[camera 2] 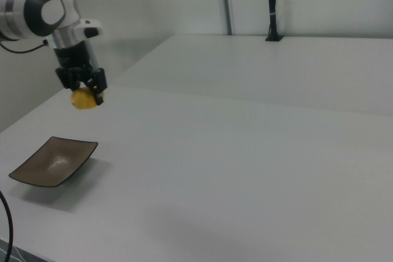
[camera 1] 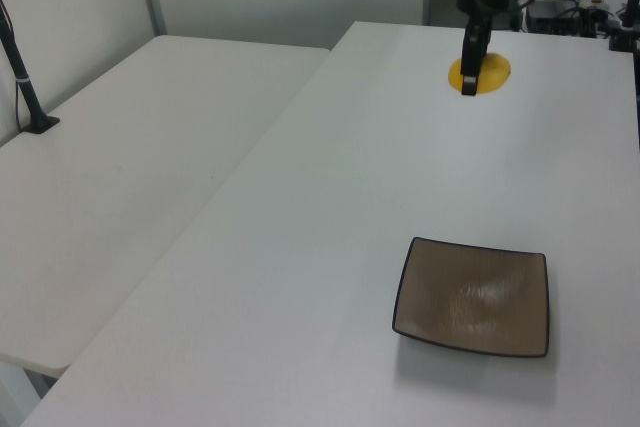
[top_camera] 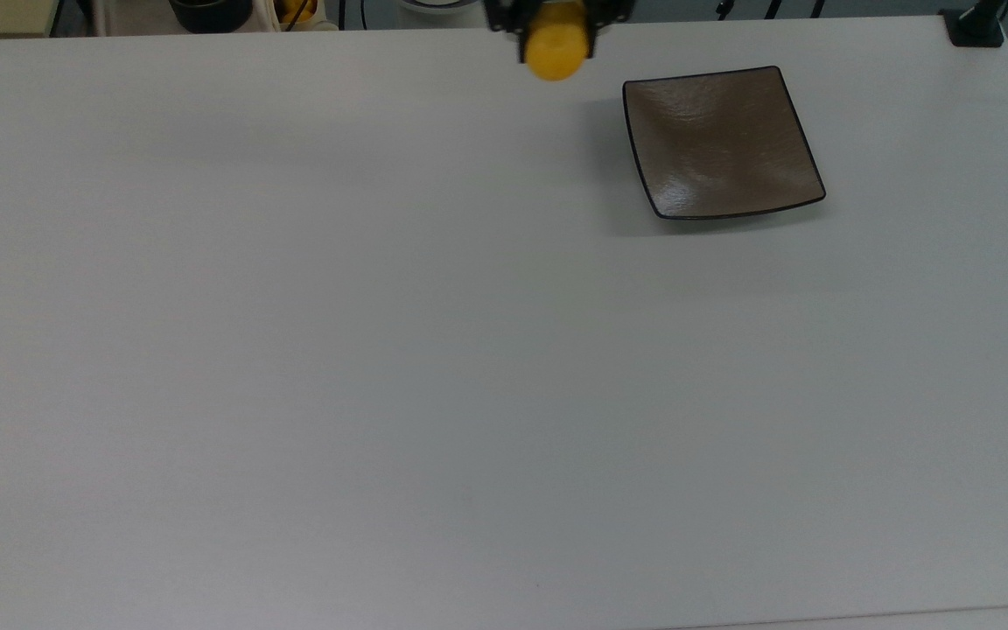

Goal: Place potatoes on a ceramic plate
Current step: 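Lift the potato and carry it toward the brown square plate, then lower the potato onto the plate and open the gripper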

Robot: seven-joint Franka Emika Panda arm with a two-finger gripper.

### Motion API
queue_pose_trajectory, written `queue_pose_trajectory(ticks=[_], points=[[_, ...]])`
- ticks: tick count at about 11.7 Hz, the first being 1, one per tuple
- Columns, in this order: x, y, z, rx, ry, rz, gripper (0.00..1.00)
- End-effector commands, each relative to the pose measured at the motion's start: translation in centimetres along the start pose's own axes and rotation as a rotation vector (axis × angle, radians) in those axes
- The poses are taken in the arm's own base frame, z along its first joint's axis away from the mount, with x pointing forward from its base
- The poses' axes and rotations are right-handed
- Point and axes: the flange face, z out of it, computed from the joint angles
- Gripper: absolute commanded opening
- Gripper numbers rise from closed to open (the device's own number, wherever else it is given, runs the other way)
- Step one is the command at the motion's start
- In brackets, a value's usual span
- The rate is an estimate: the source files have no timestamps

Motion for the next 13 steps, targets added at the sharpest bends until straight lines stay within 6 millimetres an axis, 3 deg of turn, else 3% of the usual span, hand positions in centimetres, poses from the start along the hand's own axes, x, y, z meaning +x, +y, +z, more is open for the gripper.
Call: queue_pose_trajectory(ticks=[1,4,7,10,13], points=[[-2.5,-7.3,0.9,0.017,-0.032,-0.035,0.37],[-2.7,-14.7,5.3,0.026,-0.056,-0.053,0.38],[-2.1,-20.0,10.6,0.049,-0.040,0.015,0.40],[-2.5,-23.1,15.6,0.031,-0.055,0.003,0.40],[-3.3,-23.6,19.2,0.032,-0.050,-0.007,0.40]])
